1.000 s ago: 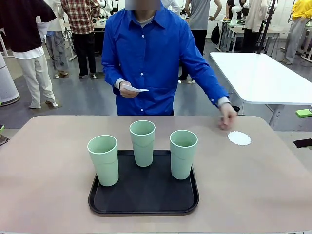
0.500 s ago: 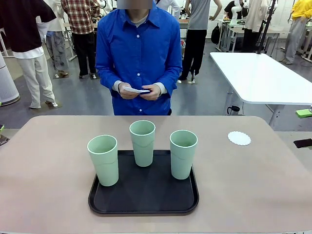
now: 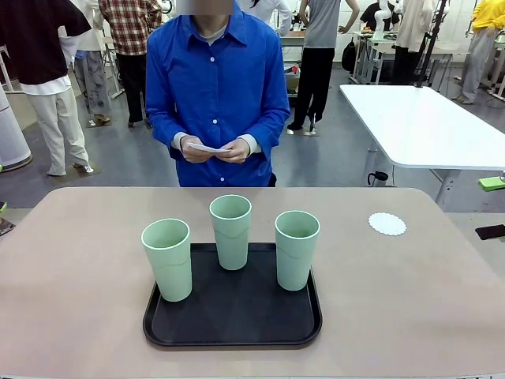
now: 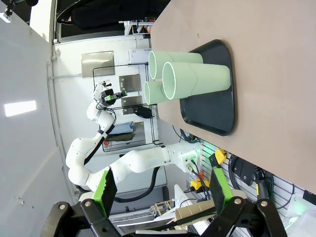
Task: Place coasters on the table and set cups on them.
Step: Pick up one Reusable plastic cup and place it on a coaster set by the human.
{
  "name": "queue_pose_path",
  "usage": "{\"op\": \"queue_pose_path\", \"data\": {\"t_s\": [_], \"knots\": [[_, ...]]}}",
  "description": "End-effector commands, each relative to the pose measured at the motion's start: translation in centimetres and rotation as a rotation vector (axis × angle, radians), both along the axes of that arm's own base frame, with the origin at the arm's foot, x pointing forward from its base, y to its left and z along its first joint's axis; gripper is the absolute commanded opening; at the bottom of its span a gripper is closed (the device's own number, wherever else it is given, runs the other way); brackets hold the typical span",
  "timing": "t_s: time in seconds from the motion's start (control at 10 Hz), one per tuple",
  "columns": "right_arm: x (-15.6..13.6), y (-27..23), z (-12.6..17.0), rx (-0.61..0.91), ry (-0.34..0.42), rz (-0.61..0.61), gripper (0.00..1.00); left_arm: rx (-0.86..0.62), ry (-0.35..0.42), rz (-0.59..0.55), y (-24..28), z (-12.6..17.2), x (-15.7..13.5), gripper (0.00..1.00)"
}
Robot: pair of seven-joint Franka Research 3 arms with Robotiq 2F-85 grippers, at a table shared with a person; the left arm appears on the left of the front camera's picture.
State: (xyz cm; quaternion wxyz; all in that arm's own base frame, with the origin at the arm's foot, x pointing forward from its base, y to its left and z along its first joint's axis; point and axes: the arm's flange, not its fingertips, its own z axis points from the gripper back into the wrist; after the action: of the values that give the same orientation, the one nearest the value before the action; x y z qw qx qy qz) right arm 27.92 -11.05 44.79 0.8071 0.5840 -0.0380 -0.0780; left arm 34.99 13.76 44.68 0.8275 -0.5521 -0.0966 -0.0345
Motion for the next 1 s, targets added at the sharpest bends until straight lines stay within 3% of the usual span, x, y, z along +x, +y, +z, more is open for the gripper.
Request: {"op": "queue_pose_path", "data": {"t_s": [0.0,0.7,0.8,0.9], "knots": [[0.1,-0.1,0.0,0.0,-0.003,-0.003,1.0,-0.006,-0.004,0.0,0.1,0.0,-0.1,1.0],[0.0,0.0,0.0,0.0,0.0,0.0,1.0,-0.006,-0.004,0.0,0.1,0.0,-0.1,1.0],[1.9,0.9,1.3,-0.189,-0.109,0.198,1.0,-0.006,-0.004,0.0,0.1,0.0,-0.1,1.0],[4.3,2.1,3.3,-0.367,-0.267,0.225,1.0,-0.006,-0.004,0.0,0.1,0.0,-0.1,1.0]]}}
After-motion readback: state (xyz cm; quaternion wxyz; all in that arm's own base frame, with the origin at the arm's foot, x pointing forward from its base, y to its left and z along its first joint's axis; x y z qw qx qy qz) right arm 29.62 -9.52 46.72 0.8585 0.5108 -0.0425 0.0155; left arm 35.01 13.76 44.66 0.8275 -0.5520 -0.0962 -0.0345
